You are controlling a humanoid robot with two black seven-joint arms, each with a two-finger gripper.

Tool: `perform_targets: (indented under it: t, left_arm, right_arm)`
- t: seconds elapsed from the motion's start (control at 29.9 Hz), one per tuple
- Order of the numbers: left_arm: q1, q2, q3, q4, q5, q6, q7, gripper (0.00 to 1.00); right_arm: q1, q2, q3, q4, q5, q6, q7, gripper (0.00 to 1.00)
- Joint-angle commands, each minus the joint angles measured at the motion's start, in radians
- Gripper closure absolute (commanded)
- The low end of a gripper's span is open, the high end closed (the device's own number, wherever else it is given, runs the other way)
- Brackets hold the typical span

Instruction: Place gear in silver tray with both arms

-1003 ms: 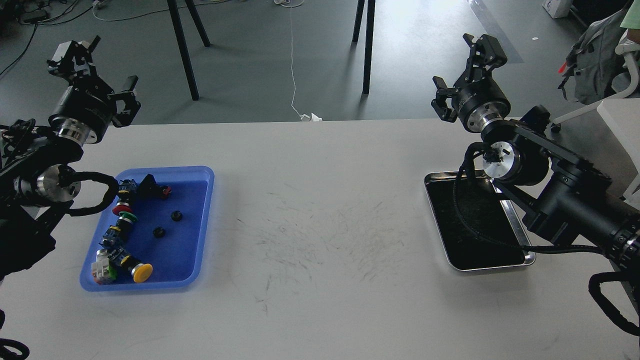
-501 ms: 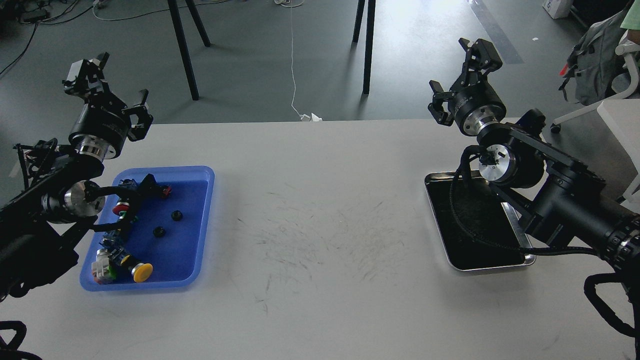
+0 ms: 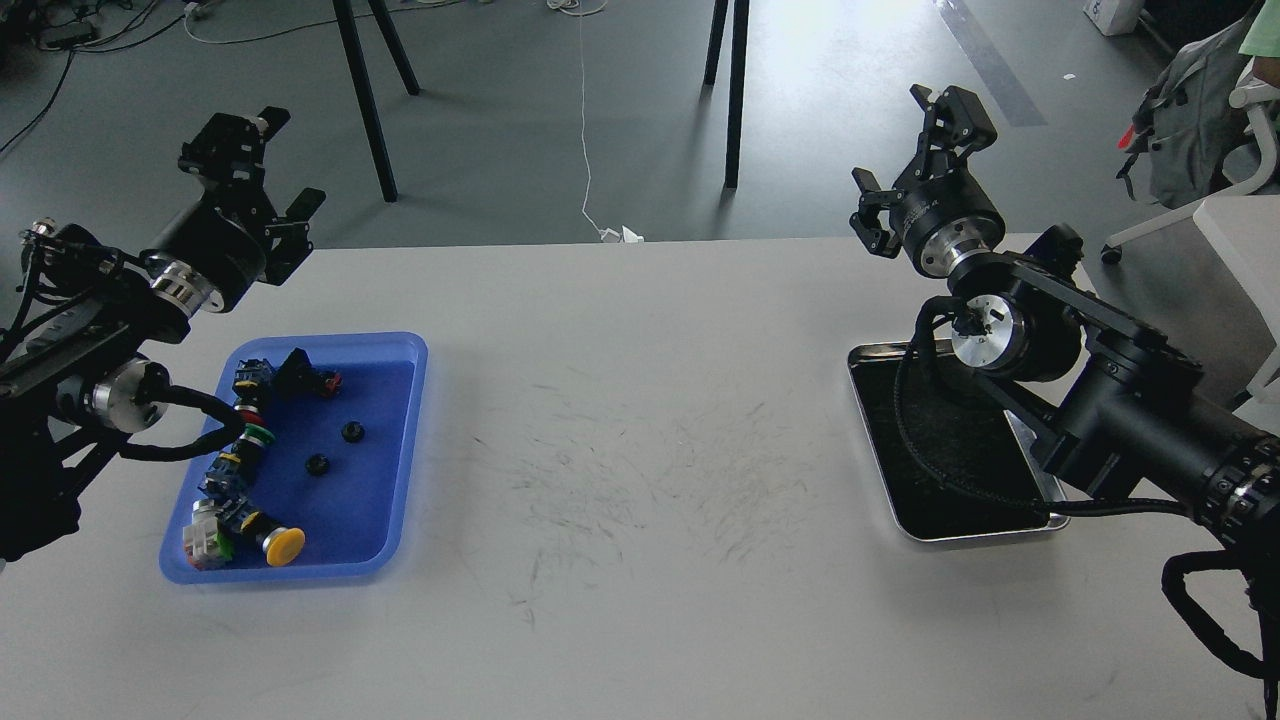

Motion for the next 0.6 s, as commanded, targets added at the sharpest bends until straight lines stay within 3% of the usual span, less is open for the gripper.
perform_targets:
  t: [0.0,0.13,0.33,0.47,0.57]
  left_arm:
    - [0.096,-0.004,-0.107,-0.039,-0.145,0.099,0.001,0.02]
    - [0.146,-0.013,-0.202,-0.142,-0.187,0.227,0.001,0.02]
    - [0.172,-0.035,-0.299,-0.137,-0.19,0.156,0.001,0.02]
    - [0.163,-0.047,-0.288,-0.082,-0.175,0.202,0.001,0.02]
    - [0.164,-0.059,-0.221,-0.125,-0.168,0.196,0.001,0.02]
  right_arm:
    - [0.001,0.006,0.0,-0.002,-0.001,0.0,-0.002,0.01]
    - [0.004,0.007,-0.005,-0.002,-0.001,0.0,-0.002,0.01]
    - [0.0,0.006,-0.003,-0.002,0.001,0.0,-0.002,0.01]
    - [-0.002,0.007,-0.002,0.0,-0.001,-0.002,0.0,0.01]
    - [-0.006,0.007,0.001,0.0,-0.001,-0.002,0.001,0.01]
